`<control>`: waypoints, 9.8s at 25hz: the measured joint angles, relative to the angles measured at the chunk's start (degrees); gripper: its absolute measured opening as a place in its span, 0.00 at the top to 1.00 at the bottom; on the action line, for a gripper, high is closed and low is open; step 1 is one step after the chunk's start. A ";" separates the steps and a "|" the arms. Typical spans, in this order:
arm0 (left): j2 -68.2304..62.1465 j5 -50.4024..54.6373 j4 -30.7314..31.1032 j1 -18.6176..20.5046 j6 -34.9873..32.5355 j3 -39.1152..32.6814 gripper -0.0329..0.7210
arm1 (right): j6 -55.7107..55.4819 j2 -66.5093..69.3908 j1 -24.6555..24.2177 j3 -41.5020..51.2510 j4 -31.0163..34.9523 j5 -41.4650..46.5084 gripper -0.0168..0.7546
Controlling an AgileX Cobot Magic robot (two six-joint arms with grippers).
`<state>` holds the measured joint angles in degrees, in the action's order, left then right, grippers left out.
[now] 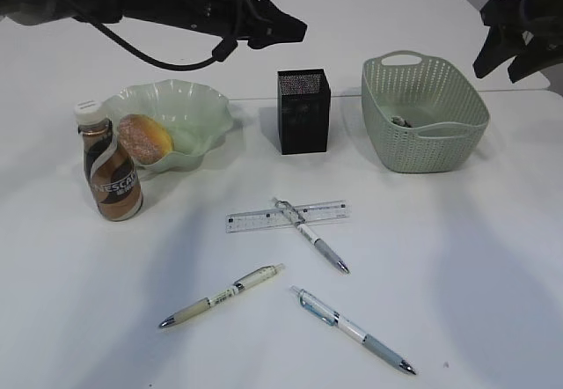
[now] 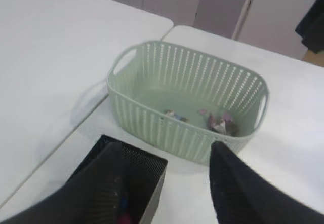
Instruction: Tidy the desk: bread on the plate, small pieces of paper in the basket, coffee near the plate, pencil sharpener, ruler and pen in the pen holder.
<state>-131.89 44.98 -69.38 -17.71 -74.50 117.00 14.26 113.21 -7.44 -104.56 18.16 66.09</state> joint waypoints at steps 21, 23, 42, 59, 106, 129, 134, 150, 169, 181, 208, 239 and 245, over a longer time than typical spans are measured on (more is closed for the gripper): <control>16.73 25.42 46.62 1.20 41.09 0.00 0.44 | 2.97 0.00 1.13 0.00 1.73 3.13 0.42; 18.92 25.68 46.86 1.09 41.98 0.00 0.44 | 3.09 0.00 1.24 0.00 1.97 3.47 0.42; 25.14 26.57 52.76 -2.80 53.34 -0.54 0.44 | 9.09 0.00 1.24 0.00 5.52 4.02 0.42; 25.72 26.57 52.76 -12.57 44.46 -5.36 0.44 | 4.53 0.00 1.24 0.00 5.97 4.12 0.42; 3.79 11.69 58.85 -23.33 32.71 -5.36 0.32 | 4.09 0.00 1.02 0.00 2.80 4.01 0.43; -3.23 3.72 58.96 -23.33 29.98 -4.86 0.33 | 4.09 0.00 1.02 0.00 2.72 3.92 0.43; -3.23 1.13 58.96 -23.33 29.77 -4.82 0.33 | 4.09 0.00 1.02 0.00 2.72 3.92 0.43; -5.62 0.80 58.96 -23.33 29.73 -4.73 0.35 | 4.09 0.00 1.02 0.00 2.72 3.92 0.43; -7.50 -1.44 58.64 -21.33 29.73 -4.73 0.35 | 4.09 0.00 1.02 0.00 2.72 3.92 0.43; -8.03 -2.42 55.96 -21.14 29.73 -4.73 0.37 | 3.99 0.00 1.02 0.00 2.72 3.92 0.43; -8.93 -2.54 53.28 -21.14 29.64 -4.50 0.53 | 3.99 0.00 1.02 0.00 3.33 3.92 0.43; -8.67 2.88 30.08 -21.09 29.64 16.38 0.64 | 4.10 0.00 1.02 0.00 3.72 3.92 0.43; -7.38 0.69 26.09 -20.73 29.64 16.64 0.64 | 4.10 0.00 1.02 0.00 3.76 3.92 0.43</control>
<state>-139.27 45.66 -43.29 -38.44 -44.86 133.64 18.36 113.21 -6.42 -104.56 21.93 70.01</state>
